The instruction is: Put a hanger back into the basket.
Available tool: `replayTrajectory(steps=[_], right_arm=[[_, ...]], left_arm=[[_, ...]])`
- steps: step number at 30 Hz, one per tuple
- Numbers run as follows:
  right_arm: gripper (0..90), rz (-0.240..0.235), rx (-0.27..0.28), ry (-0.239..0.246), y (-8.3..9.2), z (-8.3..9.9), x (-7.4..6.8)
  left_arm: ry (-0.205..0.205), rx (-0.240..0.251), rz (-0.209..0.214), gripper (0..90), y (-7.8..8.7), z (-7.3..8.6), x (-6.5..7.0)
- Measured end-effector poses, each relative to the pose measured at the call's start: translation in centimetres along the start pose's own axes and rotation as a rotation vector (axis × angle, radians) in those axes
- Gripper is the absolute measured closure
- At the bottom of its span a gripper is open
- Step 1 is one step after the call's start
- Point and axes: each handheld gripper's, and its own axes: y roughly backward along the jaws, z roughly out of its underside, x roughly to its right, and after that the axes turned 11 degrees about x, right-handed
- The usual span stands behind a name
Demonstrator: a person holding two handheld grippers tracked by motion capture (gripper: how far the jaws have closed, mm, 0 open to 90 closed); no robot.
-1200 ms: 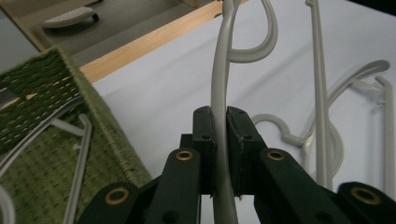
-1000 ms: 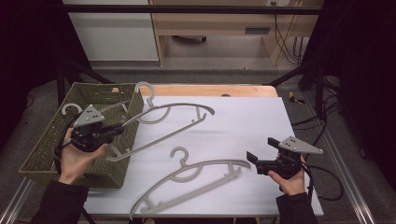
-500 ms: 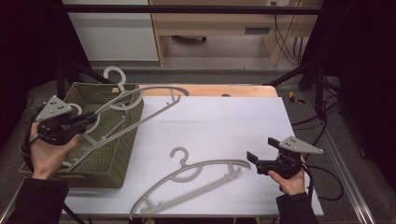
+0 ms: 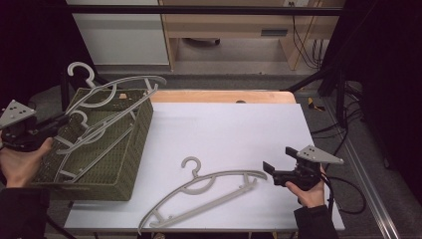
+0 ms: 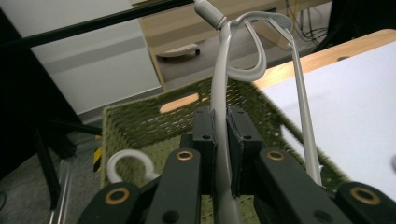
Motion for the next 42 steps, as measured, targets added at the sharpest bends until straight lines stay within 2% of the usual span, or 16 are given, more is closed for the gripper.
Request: replayTrajectory(steps=[3,5,6,10,18,21,25,30,39,40,42], right_arm=[[2.3,0.001,-0.002,0.0,-0.1,0.0,0.0],[2.3,-0.002,-0.005,0.002,-0.1,0.1,0.0],[2.3,-0.002,-0.005,0.002,-0.1,0.1,0.0],[2.3,0.002,-0.008,0.003,-0.2,0.1,0.0],[2.4,0.005,-0.014,0.0,-0.3,0.2,0.0],[2.4,0.005,-0.013,0.0,-0.3,0.2,0.0],[2.4,0.007,-0.012,-0.003,-0.3,0.2,0.0],[2.4,0.006,-0.012,-0.003,-0.3,0.2,0.0],[2.4,0.003,-0.015,0.004,-0.3,0.2,0.0],[2.4,0.004,-0.016,0.003,-0.3,0.3,0.0],[2.4,0.005,-0.017,0.001,-0.4,0.3,-0.1]], left_arm=[[0.004,-0.005,-0.011,82.5,0.1,0.4,-0.5],[0.014,-0.005,-0.023,82.5,0.4,1.2,-1.6],[0.014,-0.005,-0.023,82.5,0.4,1.2,-1.6],[0.026,-0.02,-0.043,82.5,0.7,2.3,-3.0],[0.03,-0.042,-0.062,82.5,0.9,3.7,-4.1],[0.044,-0.048,-0.064,82.5,0.9,4.2,-4.6],[0.035,-0.063,-0.063,82.5,0.8,4.7,-4.7],[0.049,-0.069,-0.06,82.5,0.6,5.4,-4.8],[0.049,-0.09,-0.063,82.4,0.2,6.9,-5.0],[0.045,-0.098,-0.061,82.4,0.1,7.1,-5.0],[-0.001,-0.149,-0.075,82.5,-0.4,7.4,-4.6]])
